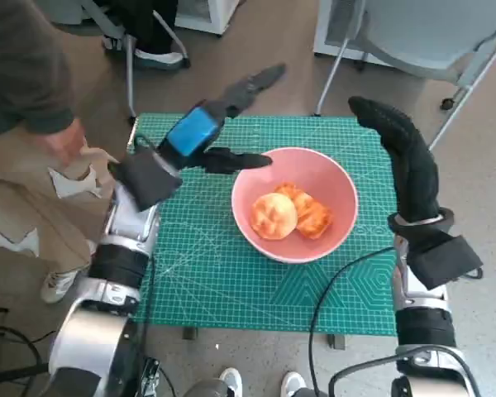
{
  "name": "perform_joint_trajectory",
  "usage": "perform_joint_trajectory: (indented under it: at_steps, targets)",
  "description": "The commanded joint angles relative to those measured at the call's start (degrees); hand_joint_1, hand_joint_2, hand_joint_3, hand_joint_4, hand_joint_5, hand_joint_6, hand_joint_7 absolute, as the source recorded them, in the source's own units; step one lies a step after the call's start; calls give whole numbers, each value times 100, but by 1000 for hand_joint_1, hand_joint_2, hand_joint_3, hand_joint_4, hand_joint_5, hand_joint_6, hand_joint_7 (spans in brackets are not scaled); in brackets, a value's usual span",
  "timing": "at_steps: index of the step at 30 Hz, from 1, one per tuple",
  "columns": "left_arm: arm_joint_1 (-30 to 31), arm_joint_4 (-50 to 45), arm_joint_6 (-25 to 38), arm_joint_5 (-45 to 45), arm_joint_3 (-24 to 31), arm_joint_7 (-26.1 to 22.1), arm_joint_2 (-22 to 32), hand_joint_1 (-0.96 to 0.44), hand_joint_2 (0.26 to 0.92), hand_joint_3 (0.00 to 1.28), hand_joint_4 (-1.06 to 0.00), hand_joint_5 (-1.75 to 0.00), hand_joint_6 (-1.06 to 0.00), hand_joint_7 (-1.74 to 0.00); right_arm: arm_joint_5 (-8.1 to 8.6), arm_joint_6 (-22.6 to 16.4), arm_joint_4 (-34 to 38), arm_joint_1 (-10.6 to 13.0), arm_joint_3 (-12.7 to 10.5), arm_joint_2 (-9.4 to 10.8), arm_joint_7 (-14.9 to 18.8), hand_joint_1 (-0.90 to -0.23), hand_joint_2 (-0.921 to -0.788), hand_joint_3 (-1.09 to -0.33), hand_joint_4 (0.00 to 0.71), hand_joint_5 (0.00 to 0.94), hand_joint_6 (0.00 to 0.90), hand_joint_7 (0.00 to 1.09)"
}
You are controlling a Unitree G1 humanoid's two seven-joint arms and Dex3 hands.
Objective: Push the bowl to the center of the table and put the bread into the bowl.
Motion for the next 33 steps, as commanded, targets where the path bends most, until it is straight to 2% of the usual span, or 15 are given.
perform_joint_trajectory:
  at_steps: [1,6,11,24,33]
  targets:
    - [258,-178,-459,-450,292,-157,-178,-704,921,364,1,1,-195,-12,23,93,-96,-48,53,34,75,-718,-921,-847,151,2,-1,389]
    - [440,-411,-549,-752,427,-289,-280,-700,921,401,1,1,-189,-8,-7,126,-266,-109,118,67,79,-724,-921,-844,152,2,3,400]
    - [574,-525,-584,-963,534,-343,-409,-707,921,413,1,1,-178,-2,31,84,-329,-181,179,85,150,-727,-921,-844,152,2,5,412]
    - [783,-540,-939,-953,670,-221,-588,-702,921,434,-20,-8,-169,-2,122,-250,110,-494,165,109,408,-709,-921,-844,159,5,-1,433]
    - [924,-696,-867,-930,644,-150,-591,-706,921,448,-19,-5,-159,-1,163,-280,186,-568,146,102,475,-715,-921,-842,162,5,-1,436]
